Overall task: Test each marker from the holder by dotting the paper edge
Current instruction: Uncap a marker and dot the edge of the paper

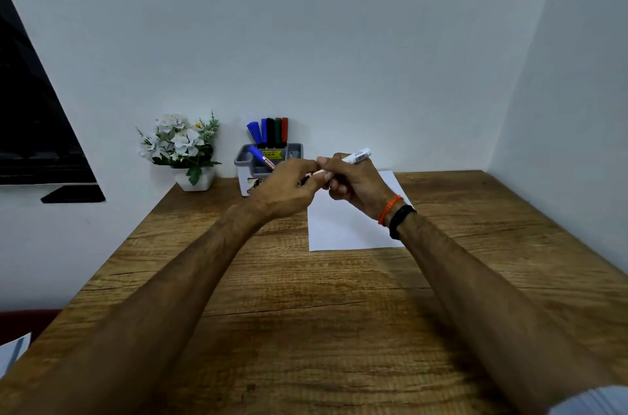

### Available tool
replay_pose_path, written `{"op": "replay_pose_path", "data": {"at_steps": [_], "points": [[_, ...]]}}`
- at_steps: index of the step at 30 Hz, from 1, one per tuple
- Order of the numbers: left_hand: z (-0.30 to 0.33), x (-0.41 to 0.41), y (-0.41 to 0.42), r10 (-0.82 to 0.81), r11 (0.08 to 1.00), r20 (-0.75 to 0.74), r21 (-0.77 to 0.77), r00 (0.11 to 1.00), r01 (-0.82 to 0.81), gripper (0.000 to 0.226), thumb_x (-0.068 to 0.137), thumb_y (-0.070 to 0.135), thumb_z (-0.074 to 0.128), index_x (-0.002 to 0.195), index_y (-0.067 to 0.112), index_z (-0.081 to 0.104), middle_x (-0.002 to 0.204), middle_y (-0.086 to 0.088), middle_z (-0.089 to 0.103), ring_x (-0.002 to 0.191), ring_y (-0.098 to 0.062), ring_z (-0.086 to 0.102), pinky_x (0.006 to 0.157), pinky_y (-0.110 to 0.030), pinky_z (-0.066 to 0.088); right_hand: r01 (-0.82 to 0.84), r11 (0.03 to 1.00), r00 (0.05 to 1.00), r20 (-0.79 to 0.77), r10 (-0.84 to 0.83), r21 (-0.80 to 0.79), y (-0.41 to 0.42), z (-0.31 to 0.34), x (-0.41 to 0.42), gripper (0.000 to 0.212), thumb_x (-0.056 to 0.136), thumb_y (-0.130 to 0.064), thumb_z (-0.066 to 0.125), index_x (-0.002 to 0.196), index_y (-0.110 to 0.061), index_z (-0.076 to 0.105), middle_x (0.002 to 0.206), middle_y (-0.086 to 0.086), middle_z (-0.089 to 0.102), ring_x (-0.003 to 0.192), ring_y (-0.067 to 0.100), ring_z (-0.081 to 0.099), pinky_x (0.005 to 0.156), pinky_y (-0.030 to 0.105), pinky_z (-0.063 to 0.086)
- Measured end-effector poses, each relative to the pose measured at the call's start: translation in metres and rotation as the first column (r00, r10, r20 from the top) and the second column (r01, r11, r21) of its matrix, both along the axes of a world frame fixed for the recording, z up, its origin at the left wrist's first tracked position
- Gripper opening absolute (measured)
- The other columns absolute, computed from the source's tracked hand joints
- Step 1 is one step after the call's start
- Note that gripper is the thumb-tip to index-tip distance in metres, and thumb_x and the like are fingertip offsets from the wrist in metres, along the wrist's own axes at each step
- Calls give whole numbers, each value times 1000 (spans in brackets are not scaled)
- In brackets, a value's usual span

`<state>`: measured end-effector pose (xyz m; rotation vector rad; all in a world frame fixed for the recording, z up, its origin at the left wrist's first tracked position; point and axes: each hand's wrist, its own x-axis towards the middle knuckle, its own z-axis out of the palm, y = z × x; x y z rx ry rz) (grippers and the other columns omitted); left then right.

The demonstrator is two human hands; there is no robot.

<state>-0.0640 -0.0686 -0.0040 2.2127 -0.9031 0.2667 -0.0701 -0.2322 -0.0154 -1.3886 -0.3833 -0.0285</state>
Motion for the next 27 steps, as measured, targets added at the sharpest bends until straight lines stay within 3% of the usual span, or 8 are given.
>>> {"op": "replay_pose_path", "data": {"at_steps": [5, 9, 13, 16, 18, 22, 24, 27], "points": [[-8, 3, 2, 16, 1000, 8, -24, 1000, -16, 20, 94, 49, 51, 83, 39, 65, 72, 10, 64, 66, -6, 57, 62, -35, 45, 16, 1000, 1000, -5, -16, 0, -6, -5, 2, 35, 94, -9, 60, 59, -11, 53, 52, 2, 53, 44, 11, 37, 46, 22, 28], [-11, 5, 4, 125, 992, -78, -12, 989, -126, 56, 79, 74, 52, 106, 27, 66, 95, 8, 67, 82, -9, 61, 70, -32, 48, 76, 997, 996, 37, -76, 7, -5, -11, 3, 35, 94, -10, 59, 59, -15, 61, 55, 5, 48, 47, 14, 35, 48, 25, 31], [-18, 7, 16, 252, 968, -145, 33, 957, -249, 66, 71, 67, 67, 121, 24, 58, 111, 4, 62, 92, -11, 58, 72, -27, 47, 194, 979, 979, 47, -197, 61, -14, -17, 0, 23, 98, -20, 51, 99, -7, 70, 67, 9, 65, 57, 16, 55, 53, 26, 41], [-29, 10, 26, 321, 947, -155, 48, 934, -317, 59, 76, 57, 71, 120, 20, 60, 126, 2, 60, 97, -10, 55, 77, -27, 45, 276, 954, 960, 87, -266, -120, -23, -25, 0, 29, 100, -29, 50, 115, -13, 68, 92, 12, 75, 79, 22, 70, 66, 29, 52], [-32, 10, 29, 349, 937, -162, 48, 923, -346, 51, 79, 51, 72, 118, 20, 62, 129, 1, 60, 96, -10, 54, 79, -28, 45, 408, 832, 908, 266, -325, -376, -27, -38, 6, 27, 99, -34, 53, 113, -18, 69, 100, 4, 75, 91, 20, 70, 81, 34, 55], [-38, 11, 23, 388, 920, -131, 112, 912, -375, 49, 81, 48, 71, 122, 23, 61, 130, 2, 60, 85, -5, 53, 76, -26, 44, 490, 351, 872, 445, -206, -798, -26, -57, 18, 39, 93, -51, 55, 121, -25, 55, 106, 5, 69, 96, 27, 63, 86, 38, 46], [-40, 12, 19, 385, 920, -120, 135, 915, -369, 50, 82, 47, 71, 124, 22, 61, 131, 2, 60, 86, -5, 53, 75, -25, 43, 438, 268, 898, 402, -180, -858, -23, -60, 20, 52, 90, -56, 56, 128, -23, 47, 108, 10, 66, 97, 31, 61, 85, 38, 44], [-41, 12, 15, 372, 922, -100, 155, 923, -355, 51, 83, 45, 70, 127, 20, 60, 133, 0, 59, 89, -7, 53, 79, -25, 45, 389, 281, 919, 350, -181, -877, -21, -63, 21, 56, 88, -60, 56, 128, -23, 43, 103, 12, 65, 94, 32, 61, 83, 39, 46]]}}
